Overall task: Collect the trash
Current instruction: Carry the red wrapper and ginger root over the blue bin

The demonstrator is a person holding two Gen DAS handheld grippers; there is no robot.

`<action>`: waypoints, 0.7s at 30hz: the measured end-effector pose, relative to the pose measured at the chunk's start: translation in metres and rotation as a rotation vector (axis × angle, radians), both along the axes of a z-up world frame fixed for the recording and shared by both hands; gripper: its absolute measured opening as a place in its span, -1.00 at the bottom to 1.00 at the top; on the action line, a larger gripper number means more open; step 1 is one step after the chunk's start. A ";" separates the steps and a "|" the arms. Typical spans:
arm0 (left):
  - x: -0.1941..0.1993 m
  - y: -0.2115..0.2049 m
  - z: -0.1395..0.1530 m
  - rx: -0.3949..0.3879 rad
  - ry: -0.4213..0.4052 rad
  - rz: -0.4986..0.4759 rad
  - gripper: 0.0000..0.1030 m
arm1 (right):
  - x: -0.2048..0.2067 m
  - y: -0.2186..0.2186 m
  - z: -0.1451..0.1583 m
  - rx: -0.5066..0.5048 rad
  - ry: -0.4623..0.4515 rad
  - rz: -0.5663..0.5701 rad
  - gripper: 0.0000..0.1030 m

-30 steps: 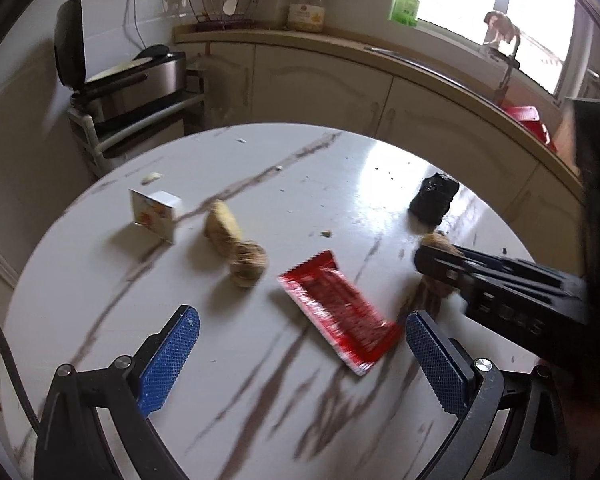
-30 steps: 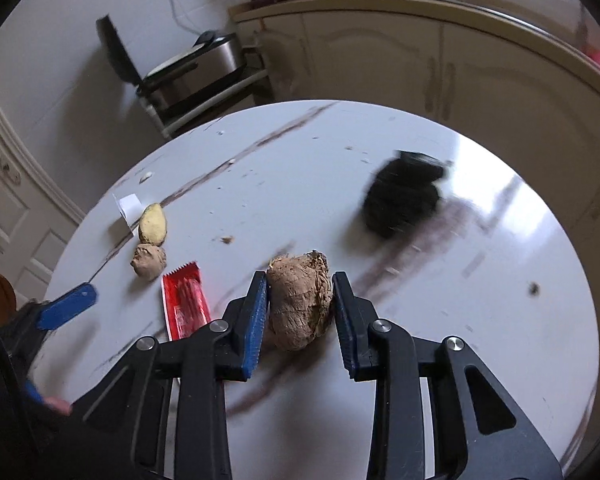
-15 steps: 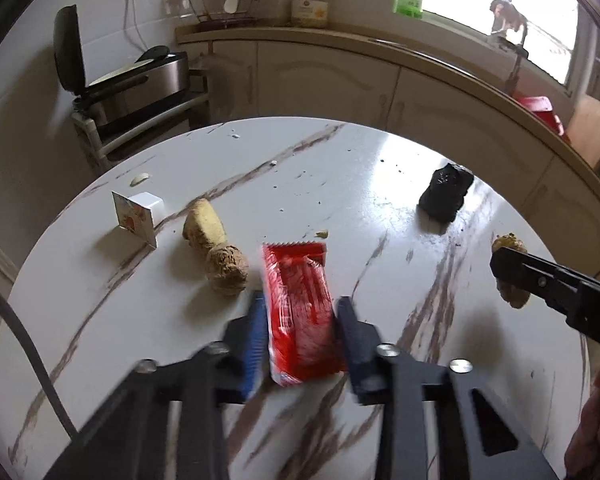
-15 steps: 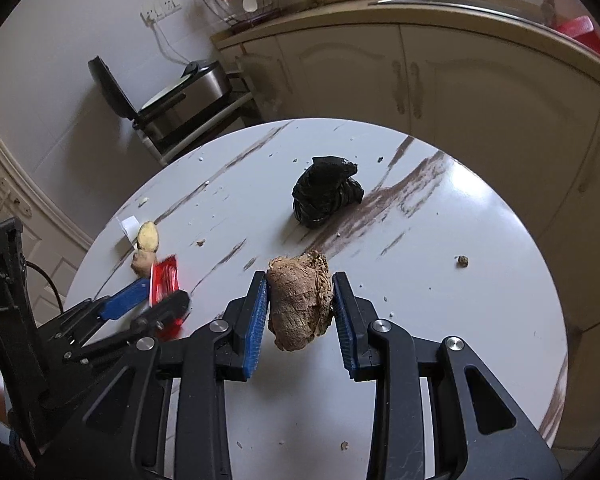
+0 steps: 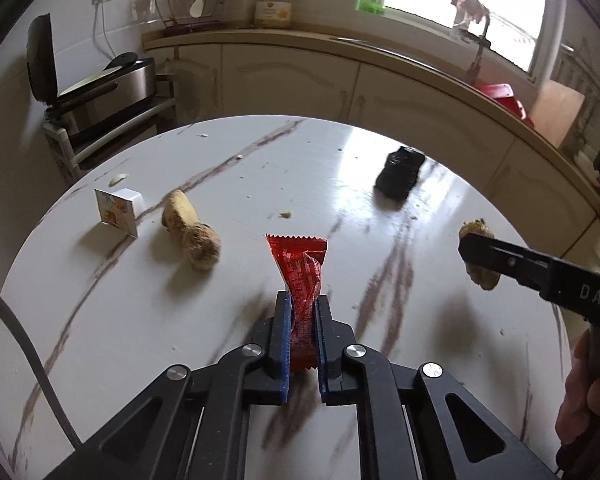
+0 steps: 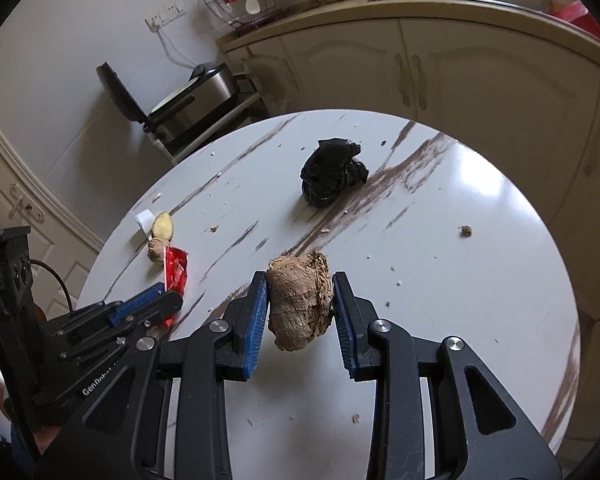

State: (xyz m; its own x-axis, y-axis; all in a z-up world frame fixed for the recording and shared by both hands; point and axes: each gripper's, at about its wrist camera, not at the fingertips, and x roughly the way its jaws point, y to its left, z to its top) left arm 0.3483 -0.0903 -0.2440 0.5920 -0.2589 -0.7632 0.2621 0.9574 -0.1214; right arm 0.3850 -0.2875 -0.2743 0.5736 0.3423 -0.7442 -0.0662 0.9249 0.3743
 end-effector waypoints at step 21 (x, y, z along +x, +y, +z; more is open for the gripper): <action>-0.092 -0.090 0.065 -0.061 -0.130 -0.221 -0.89 | -0.094 -0.079 0.049 -0.017 -0.092 -0.165 -0.42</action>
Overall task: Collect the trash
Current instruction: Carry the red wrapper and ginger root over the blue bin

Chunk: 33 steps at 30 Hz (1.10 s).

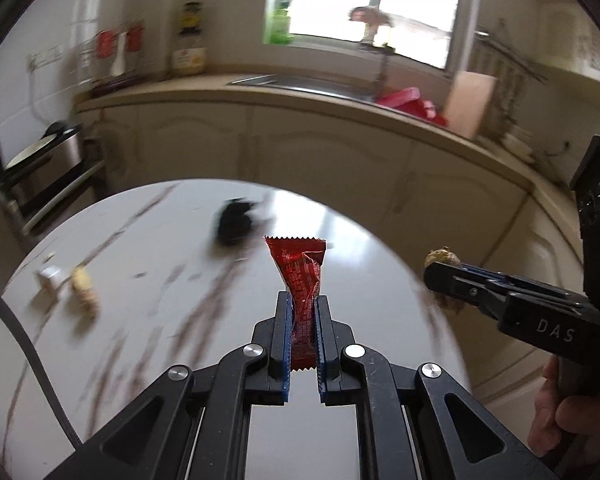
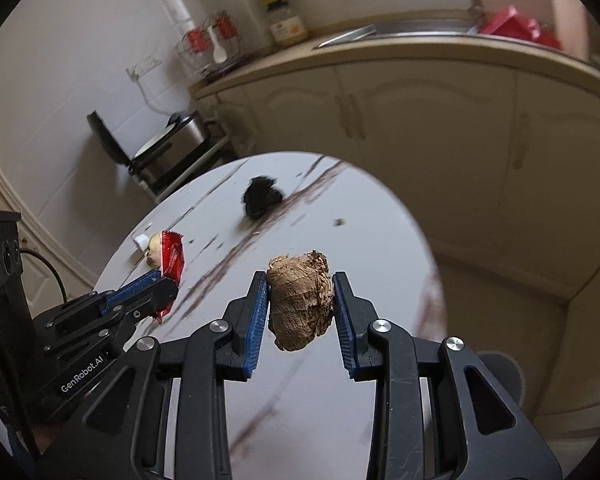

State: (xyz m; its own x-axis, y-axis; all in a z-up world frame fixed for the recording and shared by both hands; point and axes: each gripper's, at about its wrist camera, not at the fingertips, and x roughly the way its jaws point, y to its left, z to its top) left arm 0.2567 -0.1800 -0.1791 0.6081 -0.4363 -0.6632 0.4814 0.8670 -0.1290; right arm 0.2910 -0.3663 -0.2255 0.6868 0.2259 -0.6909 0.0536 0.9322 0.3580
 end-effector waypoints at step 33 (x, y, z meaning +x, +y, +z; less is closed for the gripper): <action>-0.010 -0.267 -0.133 0.169 0.339 -0.392 -0.87 | -0.114 -0.234 -0.188 0.182 0.381 -0.427 -0.41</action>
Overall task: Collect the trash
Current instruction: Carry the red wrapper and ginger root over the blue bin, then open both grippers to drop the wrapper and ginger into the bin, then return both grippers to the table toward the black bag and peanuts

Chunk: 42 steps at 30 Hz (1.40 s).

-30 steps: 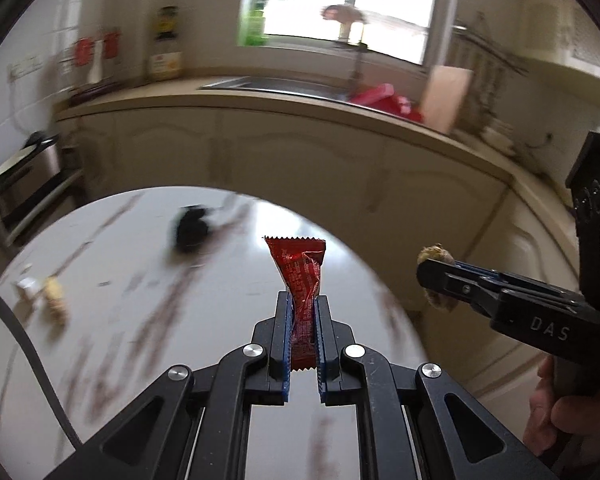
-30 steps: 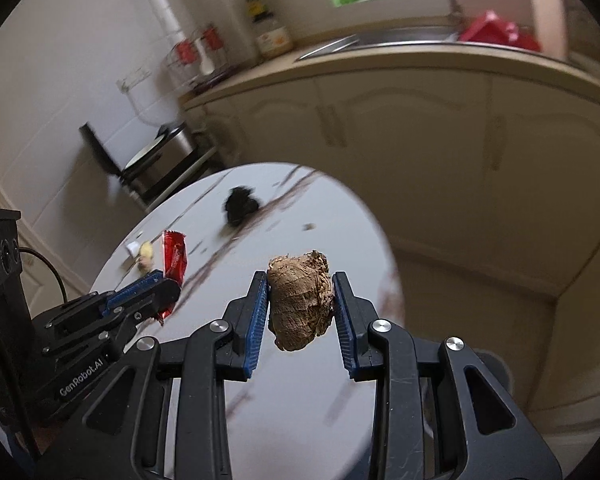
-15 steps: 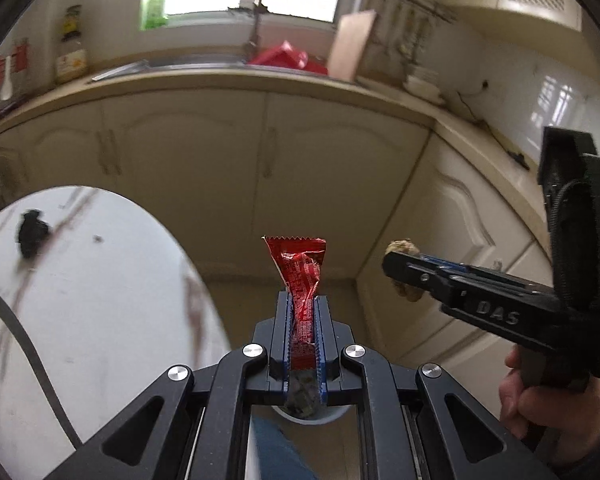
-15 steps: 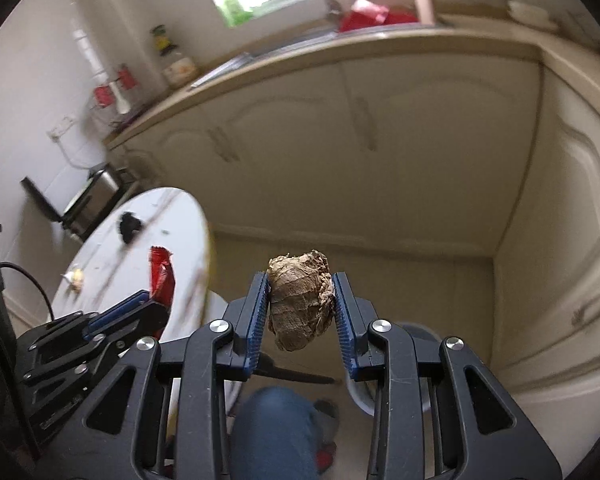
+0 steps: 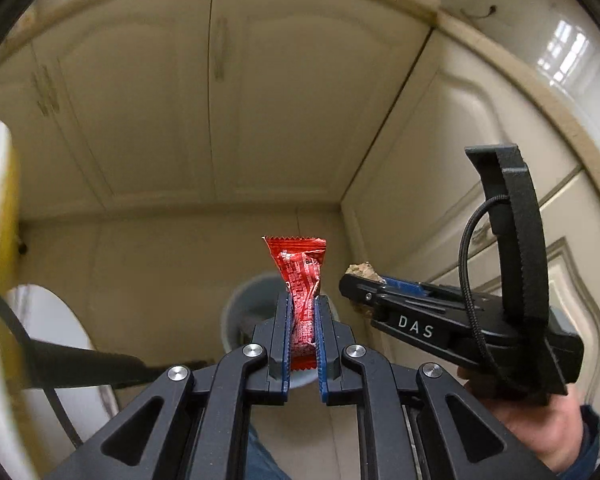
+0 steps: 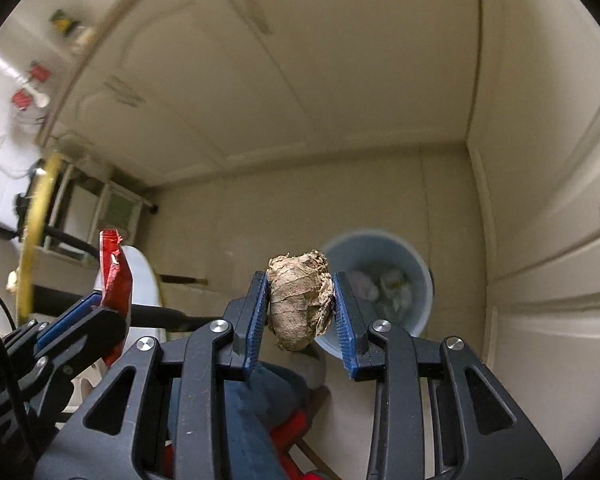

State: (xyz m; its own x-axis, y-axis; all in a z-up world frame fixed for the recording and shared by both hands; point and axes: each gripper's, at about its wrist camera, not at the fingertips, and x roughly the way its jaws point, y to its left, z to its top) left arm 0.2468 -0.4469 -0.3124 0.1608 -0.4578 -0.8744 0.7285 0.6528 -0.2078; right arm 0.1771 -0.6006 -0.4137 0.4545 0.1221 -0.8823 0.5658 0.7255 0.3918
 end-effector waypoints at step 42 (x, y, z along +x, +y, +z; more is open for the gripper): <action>-0.076 0.148 0.157 -0.215 -0.349 0.186 0.71 | -0.029 0.023 0.148 -0.135 -0.250 -0.130 1.00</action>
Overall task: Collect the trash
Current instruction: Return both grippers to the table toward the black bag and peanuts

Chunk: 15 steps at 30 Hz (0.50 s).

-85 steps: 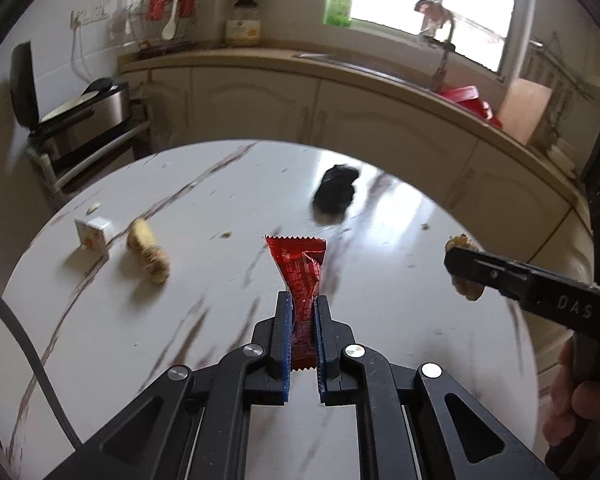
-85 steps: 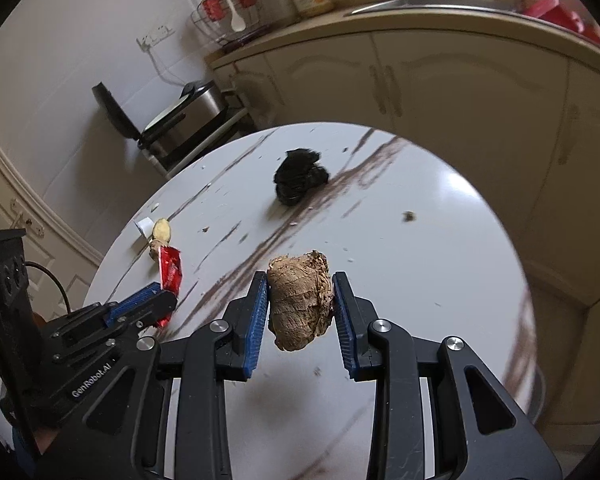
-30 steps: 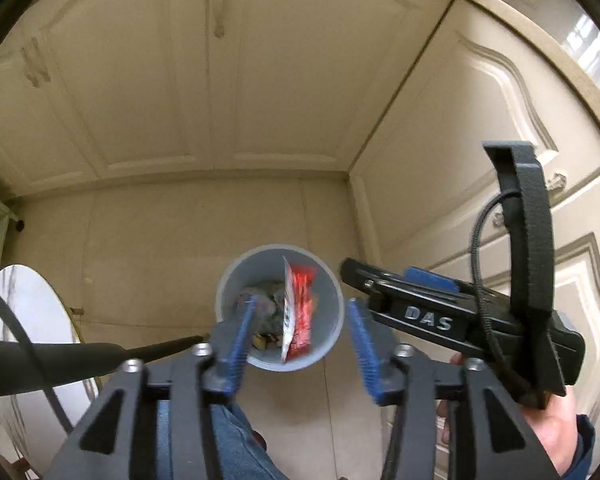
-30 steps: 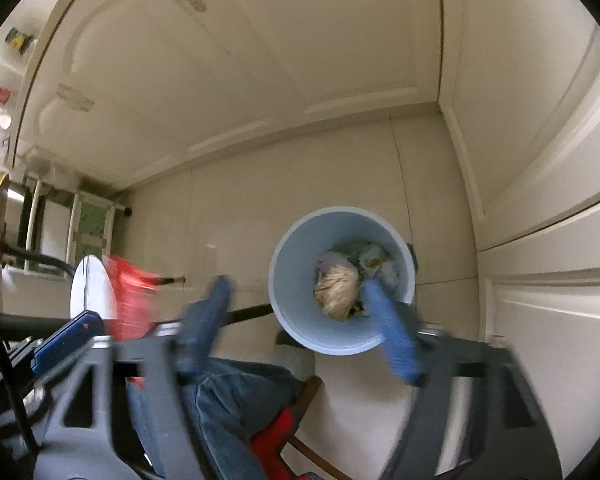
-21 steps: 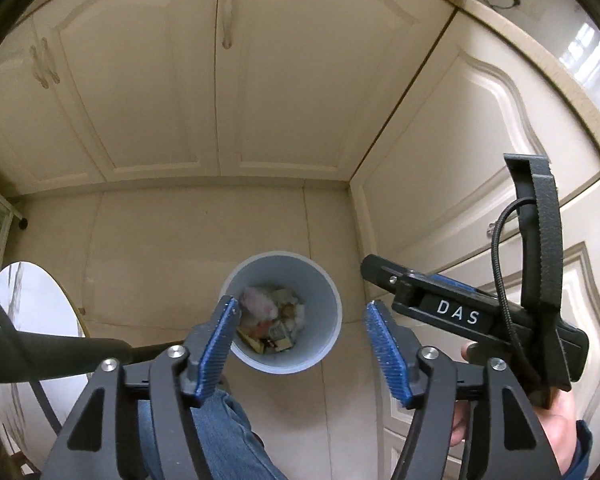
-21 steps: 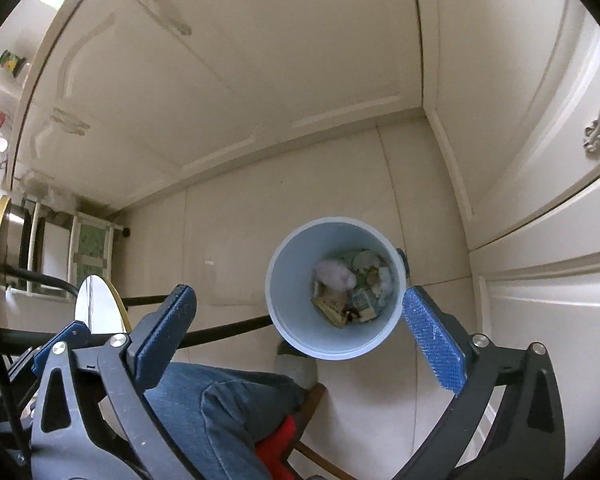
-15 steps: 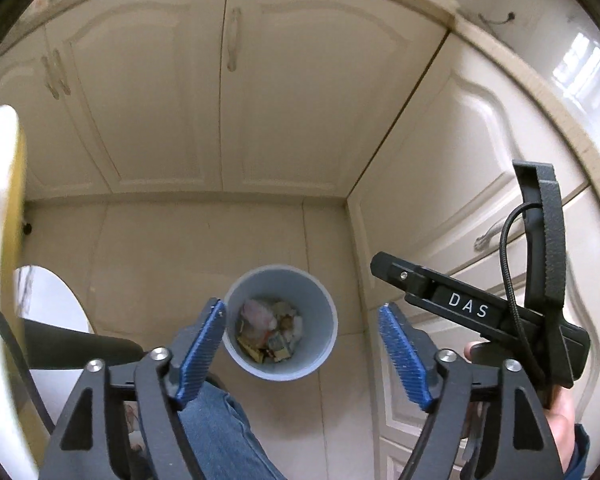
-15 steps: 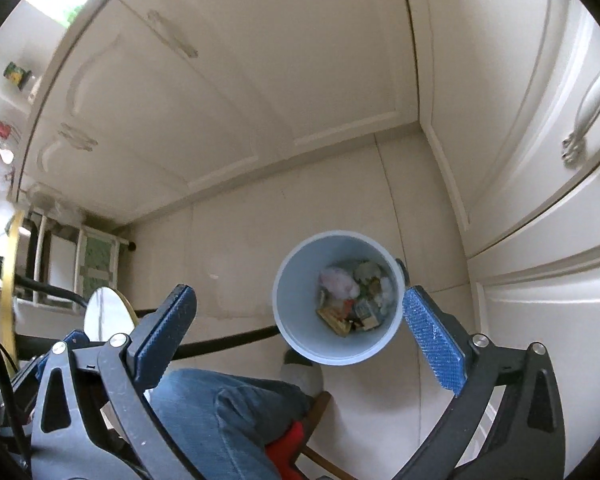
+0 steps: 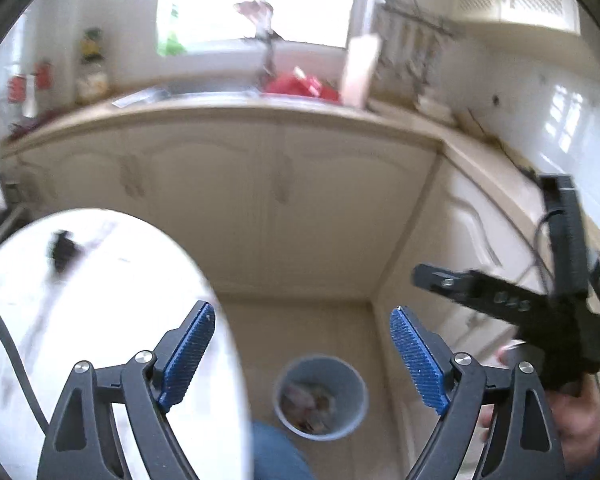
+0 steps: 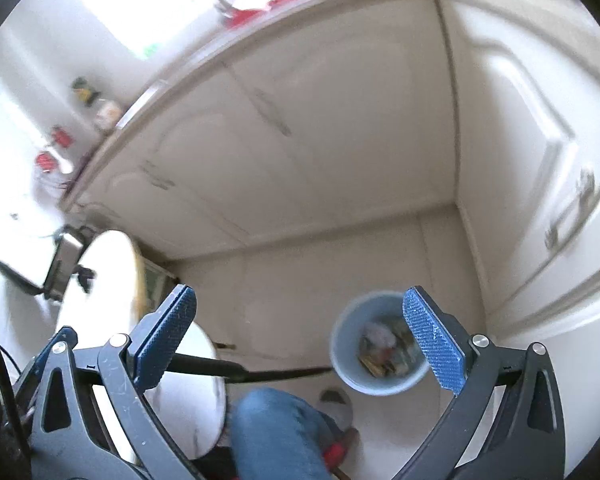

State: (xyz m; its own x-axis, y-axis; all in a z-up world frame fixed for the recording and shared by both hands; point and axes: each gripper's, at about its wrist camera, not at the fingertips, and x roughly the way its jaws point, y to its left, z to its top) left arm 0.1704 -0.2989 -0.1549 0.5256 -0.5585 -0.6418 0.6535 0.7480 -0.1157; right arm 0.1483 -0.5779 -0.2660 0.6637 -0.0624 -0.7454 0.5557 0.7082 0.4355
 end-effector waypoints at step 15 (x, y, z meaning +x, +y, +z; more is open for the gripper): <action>-0.015 0.215 0.032 -0.026 -0.153 0.464 0.82 | 0.089 0.199 0.121 -0.174 -0.233 0.352 1.00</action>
State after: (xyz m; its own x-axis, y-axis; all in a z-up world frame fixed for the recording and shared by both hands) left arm 0.1556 -0.0842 -0.1231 0.8099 -0.2577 -0.5269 0.2629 0.9625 -0.0667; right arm 0.2372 -0.3785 -0.1447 0.8159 0.0859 -0.5717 0.1696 0.9098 0.3788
